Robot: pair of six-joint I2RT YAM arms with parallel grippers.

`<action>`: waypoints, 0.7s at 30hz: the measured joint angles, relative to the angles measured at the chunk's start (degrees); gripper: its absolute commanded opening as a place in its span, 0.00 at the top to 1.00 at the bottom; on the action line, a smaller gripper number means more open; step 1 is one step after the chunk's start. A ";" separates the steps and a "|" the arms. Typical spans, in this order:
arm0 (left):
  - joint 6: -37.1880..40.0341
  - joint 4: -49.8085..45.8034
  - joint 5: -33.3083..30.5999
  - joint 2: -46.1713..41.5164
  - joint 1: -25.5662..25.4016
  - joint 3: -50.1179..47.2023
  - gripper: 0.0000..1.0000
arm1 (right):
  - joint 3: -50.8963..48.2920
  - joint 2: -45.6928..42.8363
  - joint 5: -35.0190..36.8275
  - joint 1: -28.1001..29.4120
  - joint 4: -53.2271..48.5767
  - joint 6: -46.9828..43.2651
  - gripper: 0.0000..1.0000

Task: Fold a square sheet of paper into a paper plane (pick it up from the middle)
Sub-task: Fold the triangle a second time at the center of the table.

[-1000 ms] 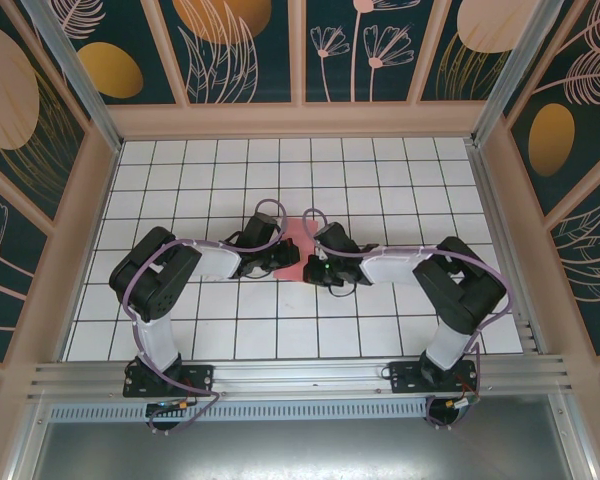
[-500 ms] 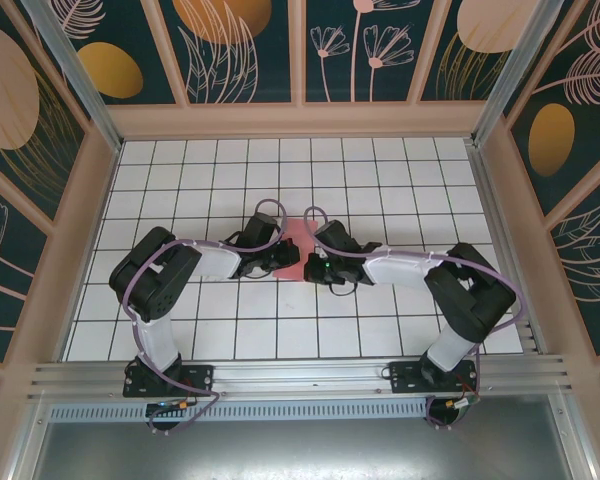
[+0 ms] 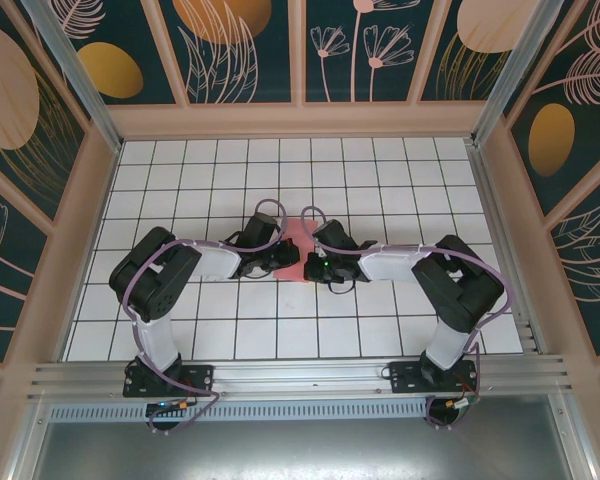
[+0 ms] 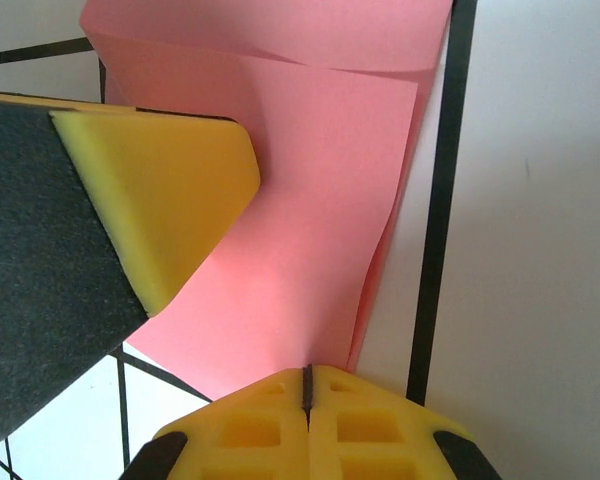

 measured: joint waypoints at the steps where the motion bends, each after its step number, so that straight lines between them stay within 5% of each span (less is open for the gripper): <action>1: 0.13 -0.17 -0.02 -0.11 0.00 0.00 0.94 | 0.00 0.04 0.00 0.00 0.02 -0.02 1.00; 9: 2.25 -1.01 1.36 -4.39 0.07 -0.13 0.88 | 0.00 0.22 0.22 0.00 -0.02 -0.48 1.00; 21: 1.66 3.76 5.46 -6.25 0.07 -4.90 0.98 | 0.57 0.57 0.50 0.00 -0.74 -1.29 1.00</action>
